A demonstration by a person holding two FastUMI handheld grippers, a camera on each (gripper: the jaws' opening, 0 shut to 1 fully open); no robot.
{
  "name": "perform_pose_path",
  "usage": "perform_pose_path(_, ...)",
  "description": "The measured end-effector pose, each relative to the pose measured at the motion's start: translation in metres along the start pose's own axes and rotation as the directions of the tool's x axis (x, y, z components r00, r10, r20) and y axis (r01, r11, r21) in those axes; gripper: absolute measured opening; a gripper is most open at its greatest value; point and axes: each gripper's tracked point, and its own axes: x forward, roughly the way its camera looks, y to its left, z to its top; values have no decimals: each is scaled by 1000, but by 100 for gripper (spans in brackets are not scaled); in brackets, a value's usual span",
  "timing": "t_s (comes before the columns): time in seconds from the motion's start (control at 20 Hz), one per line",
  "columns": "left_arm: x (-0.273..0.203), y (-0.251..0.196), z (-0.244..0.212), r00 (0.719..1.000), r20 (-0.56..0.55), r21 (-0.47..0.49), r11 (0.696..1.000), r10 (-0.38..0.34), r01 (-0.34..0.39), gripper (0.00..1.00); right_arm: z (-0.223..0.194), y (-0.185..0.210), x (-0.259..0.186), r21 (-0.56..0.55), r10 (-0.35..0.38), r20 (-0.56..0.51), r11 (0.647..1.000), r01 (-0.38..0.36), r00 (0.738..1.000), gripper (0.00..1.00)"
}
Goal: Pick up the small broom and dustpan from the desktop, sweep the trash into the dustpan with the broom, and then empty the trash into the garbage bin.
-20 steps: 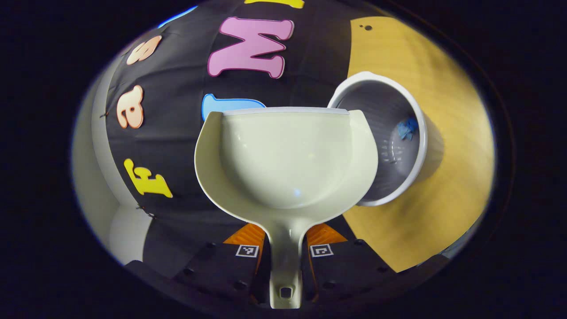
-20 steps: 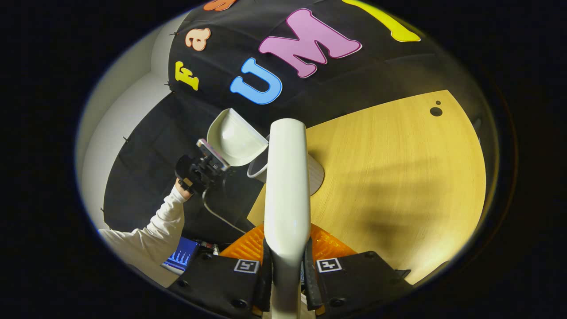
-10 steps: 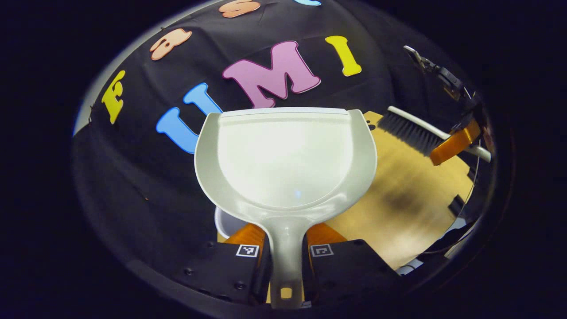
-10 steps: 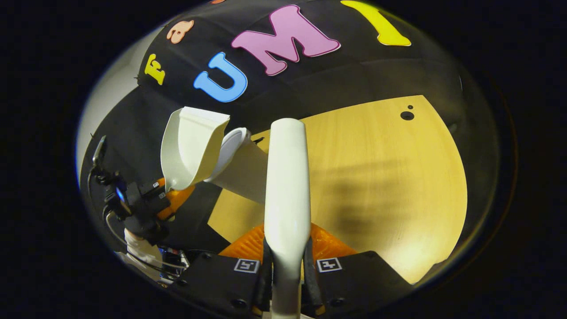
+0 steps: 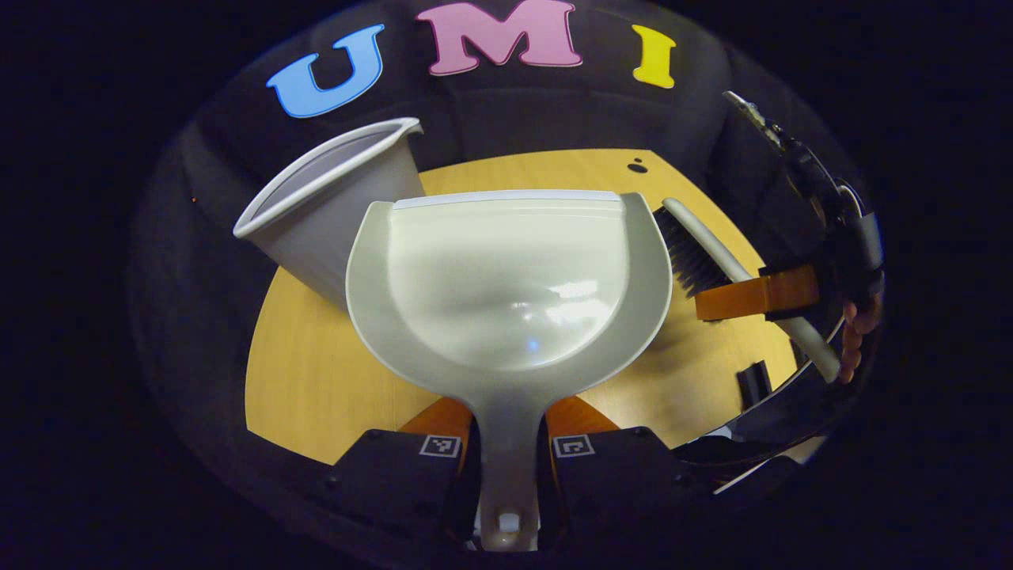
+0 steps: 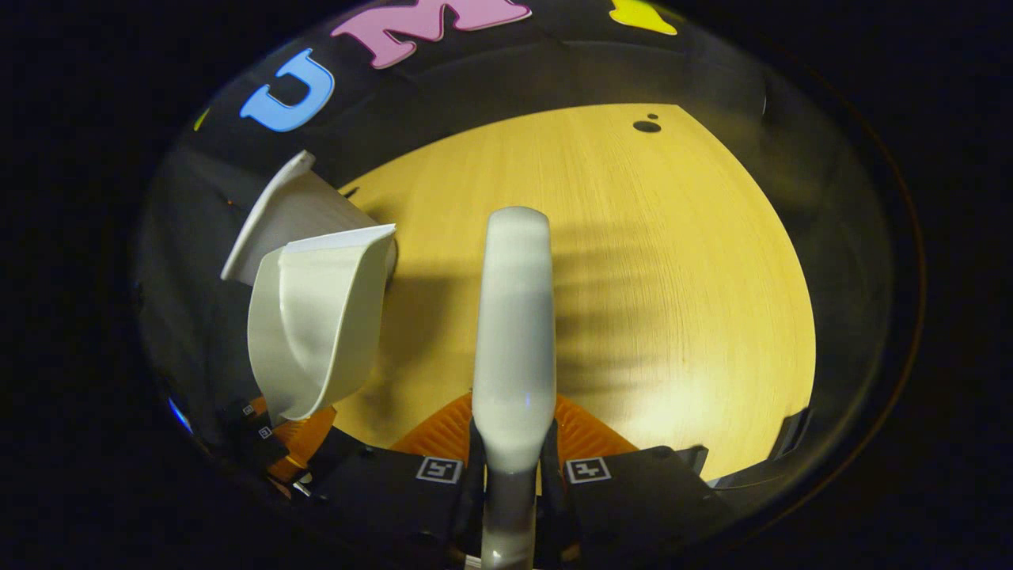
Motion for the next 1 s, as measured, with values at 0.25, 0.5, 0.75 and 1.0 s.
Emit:
perform_pose_path(0.25,46,-29,-41,983,-157,-55,995,-91,83,26,-31,-6,37,-4,-91,-85,996,91,992,33)
perform_pose_path(0.5,48,-37,-41,966,-226,-49,992,-125,117,27,-42,-24,52,-28,-196,-128,981,194,972,34)
perform_pose_path(0.75,48,-37,-32,956,-267,-44,993,-120,112,27,-56,-27,67,-27,-222,-182,975,221,958,34)
perform_pose_path(1.0,48,-39,-39,949,-289,-51,992,-123,113,28,-59,-29,65,-54,-230,-240,973,223,943,34)
